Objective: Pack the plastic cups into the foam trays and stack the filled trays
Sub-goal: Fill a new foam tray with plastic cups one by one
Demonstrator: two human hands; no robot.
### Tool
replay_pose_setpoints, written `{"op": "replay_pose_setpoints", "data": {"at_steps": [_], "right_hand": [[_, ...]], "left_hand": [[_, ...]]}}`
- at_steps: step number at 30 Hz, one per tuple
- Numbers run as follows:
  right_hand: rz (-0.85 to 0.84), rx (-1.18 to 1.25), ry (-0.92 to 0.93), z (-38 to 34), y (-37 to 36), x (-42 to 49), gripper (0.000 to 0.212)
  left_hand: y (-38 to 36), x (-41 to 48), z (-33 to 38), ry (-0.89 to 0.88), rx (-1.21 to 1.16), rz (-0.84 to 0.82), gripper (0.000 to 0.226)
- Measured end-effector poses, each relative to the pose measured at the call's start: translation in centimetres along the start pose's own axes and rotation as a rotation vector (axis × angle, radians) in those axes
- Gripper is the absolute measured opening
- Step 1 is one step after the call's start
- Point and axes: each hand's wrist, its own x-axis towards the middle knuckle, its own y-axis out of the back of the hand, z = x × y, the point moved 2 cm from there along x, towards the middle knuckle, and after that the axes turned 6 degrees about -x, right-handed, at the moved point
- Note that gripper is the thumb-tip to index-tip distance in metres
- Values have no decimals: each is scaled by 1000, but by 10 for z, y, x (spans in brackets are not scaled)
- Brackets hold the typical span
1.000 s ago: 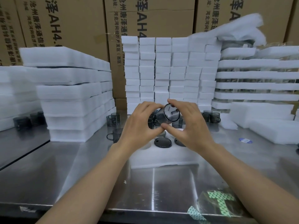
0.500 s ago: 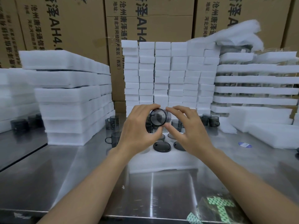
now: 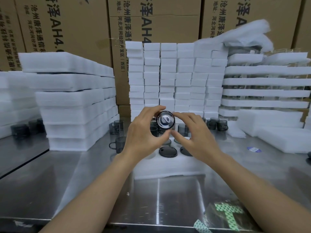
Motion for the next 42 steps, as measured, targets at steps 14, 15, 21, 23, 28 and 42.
{"op": "replay_pose_setpoints", "data": {"at_steps": [14,15,21,23,28,42], "right_hand": [[3,183,-91,-6,0,-1,51],[7,215,-110,-5,0,-1,49],[27,327,-193,-3,6,2,41],[7,383,-222,-3,8,2,32],[-38,450,-275,-7,9,2,50],[-62,491,-246,-8,4,0,24]], "left_hand": [[0,5,-8,706,-566,-152,31],[0,5,-8,718,-580,-168,30],[0,5,-6,769,-663,-219,45],[-1,5,-7,758,-659,-224,42],[-2,5,-9,725,-611,-246,36],[-7,3,-13,842,-494,-227,64]]}}
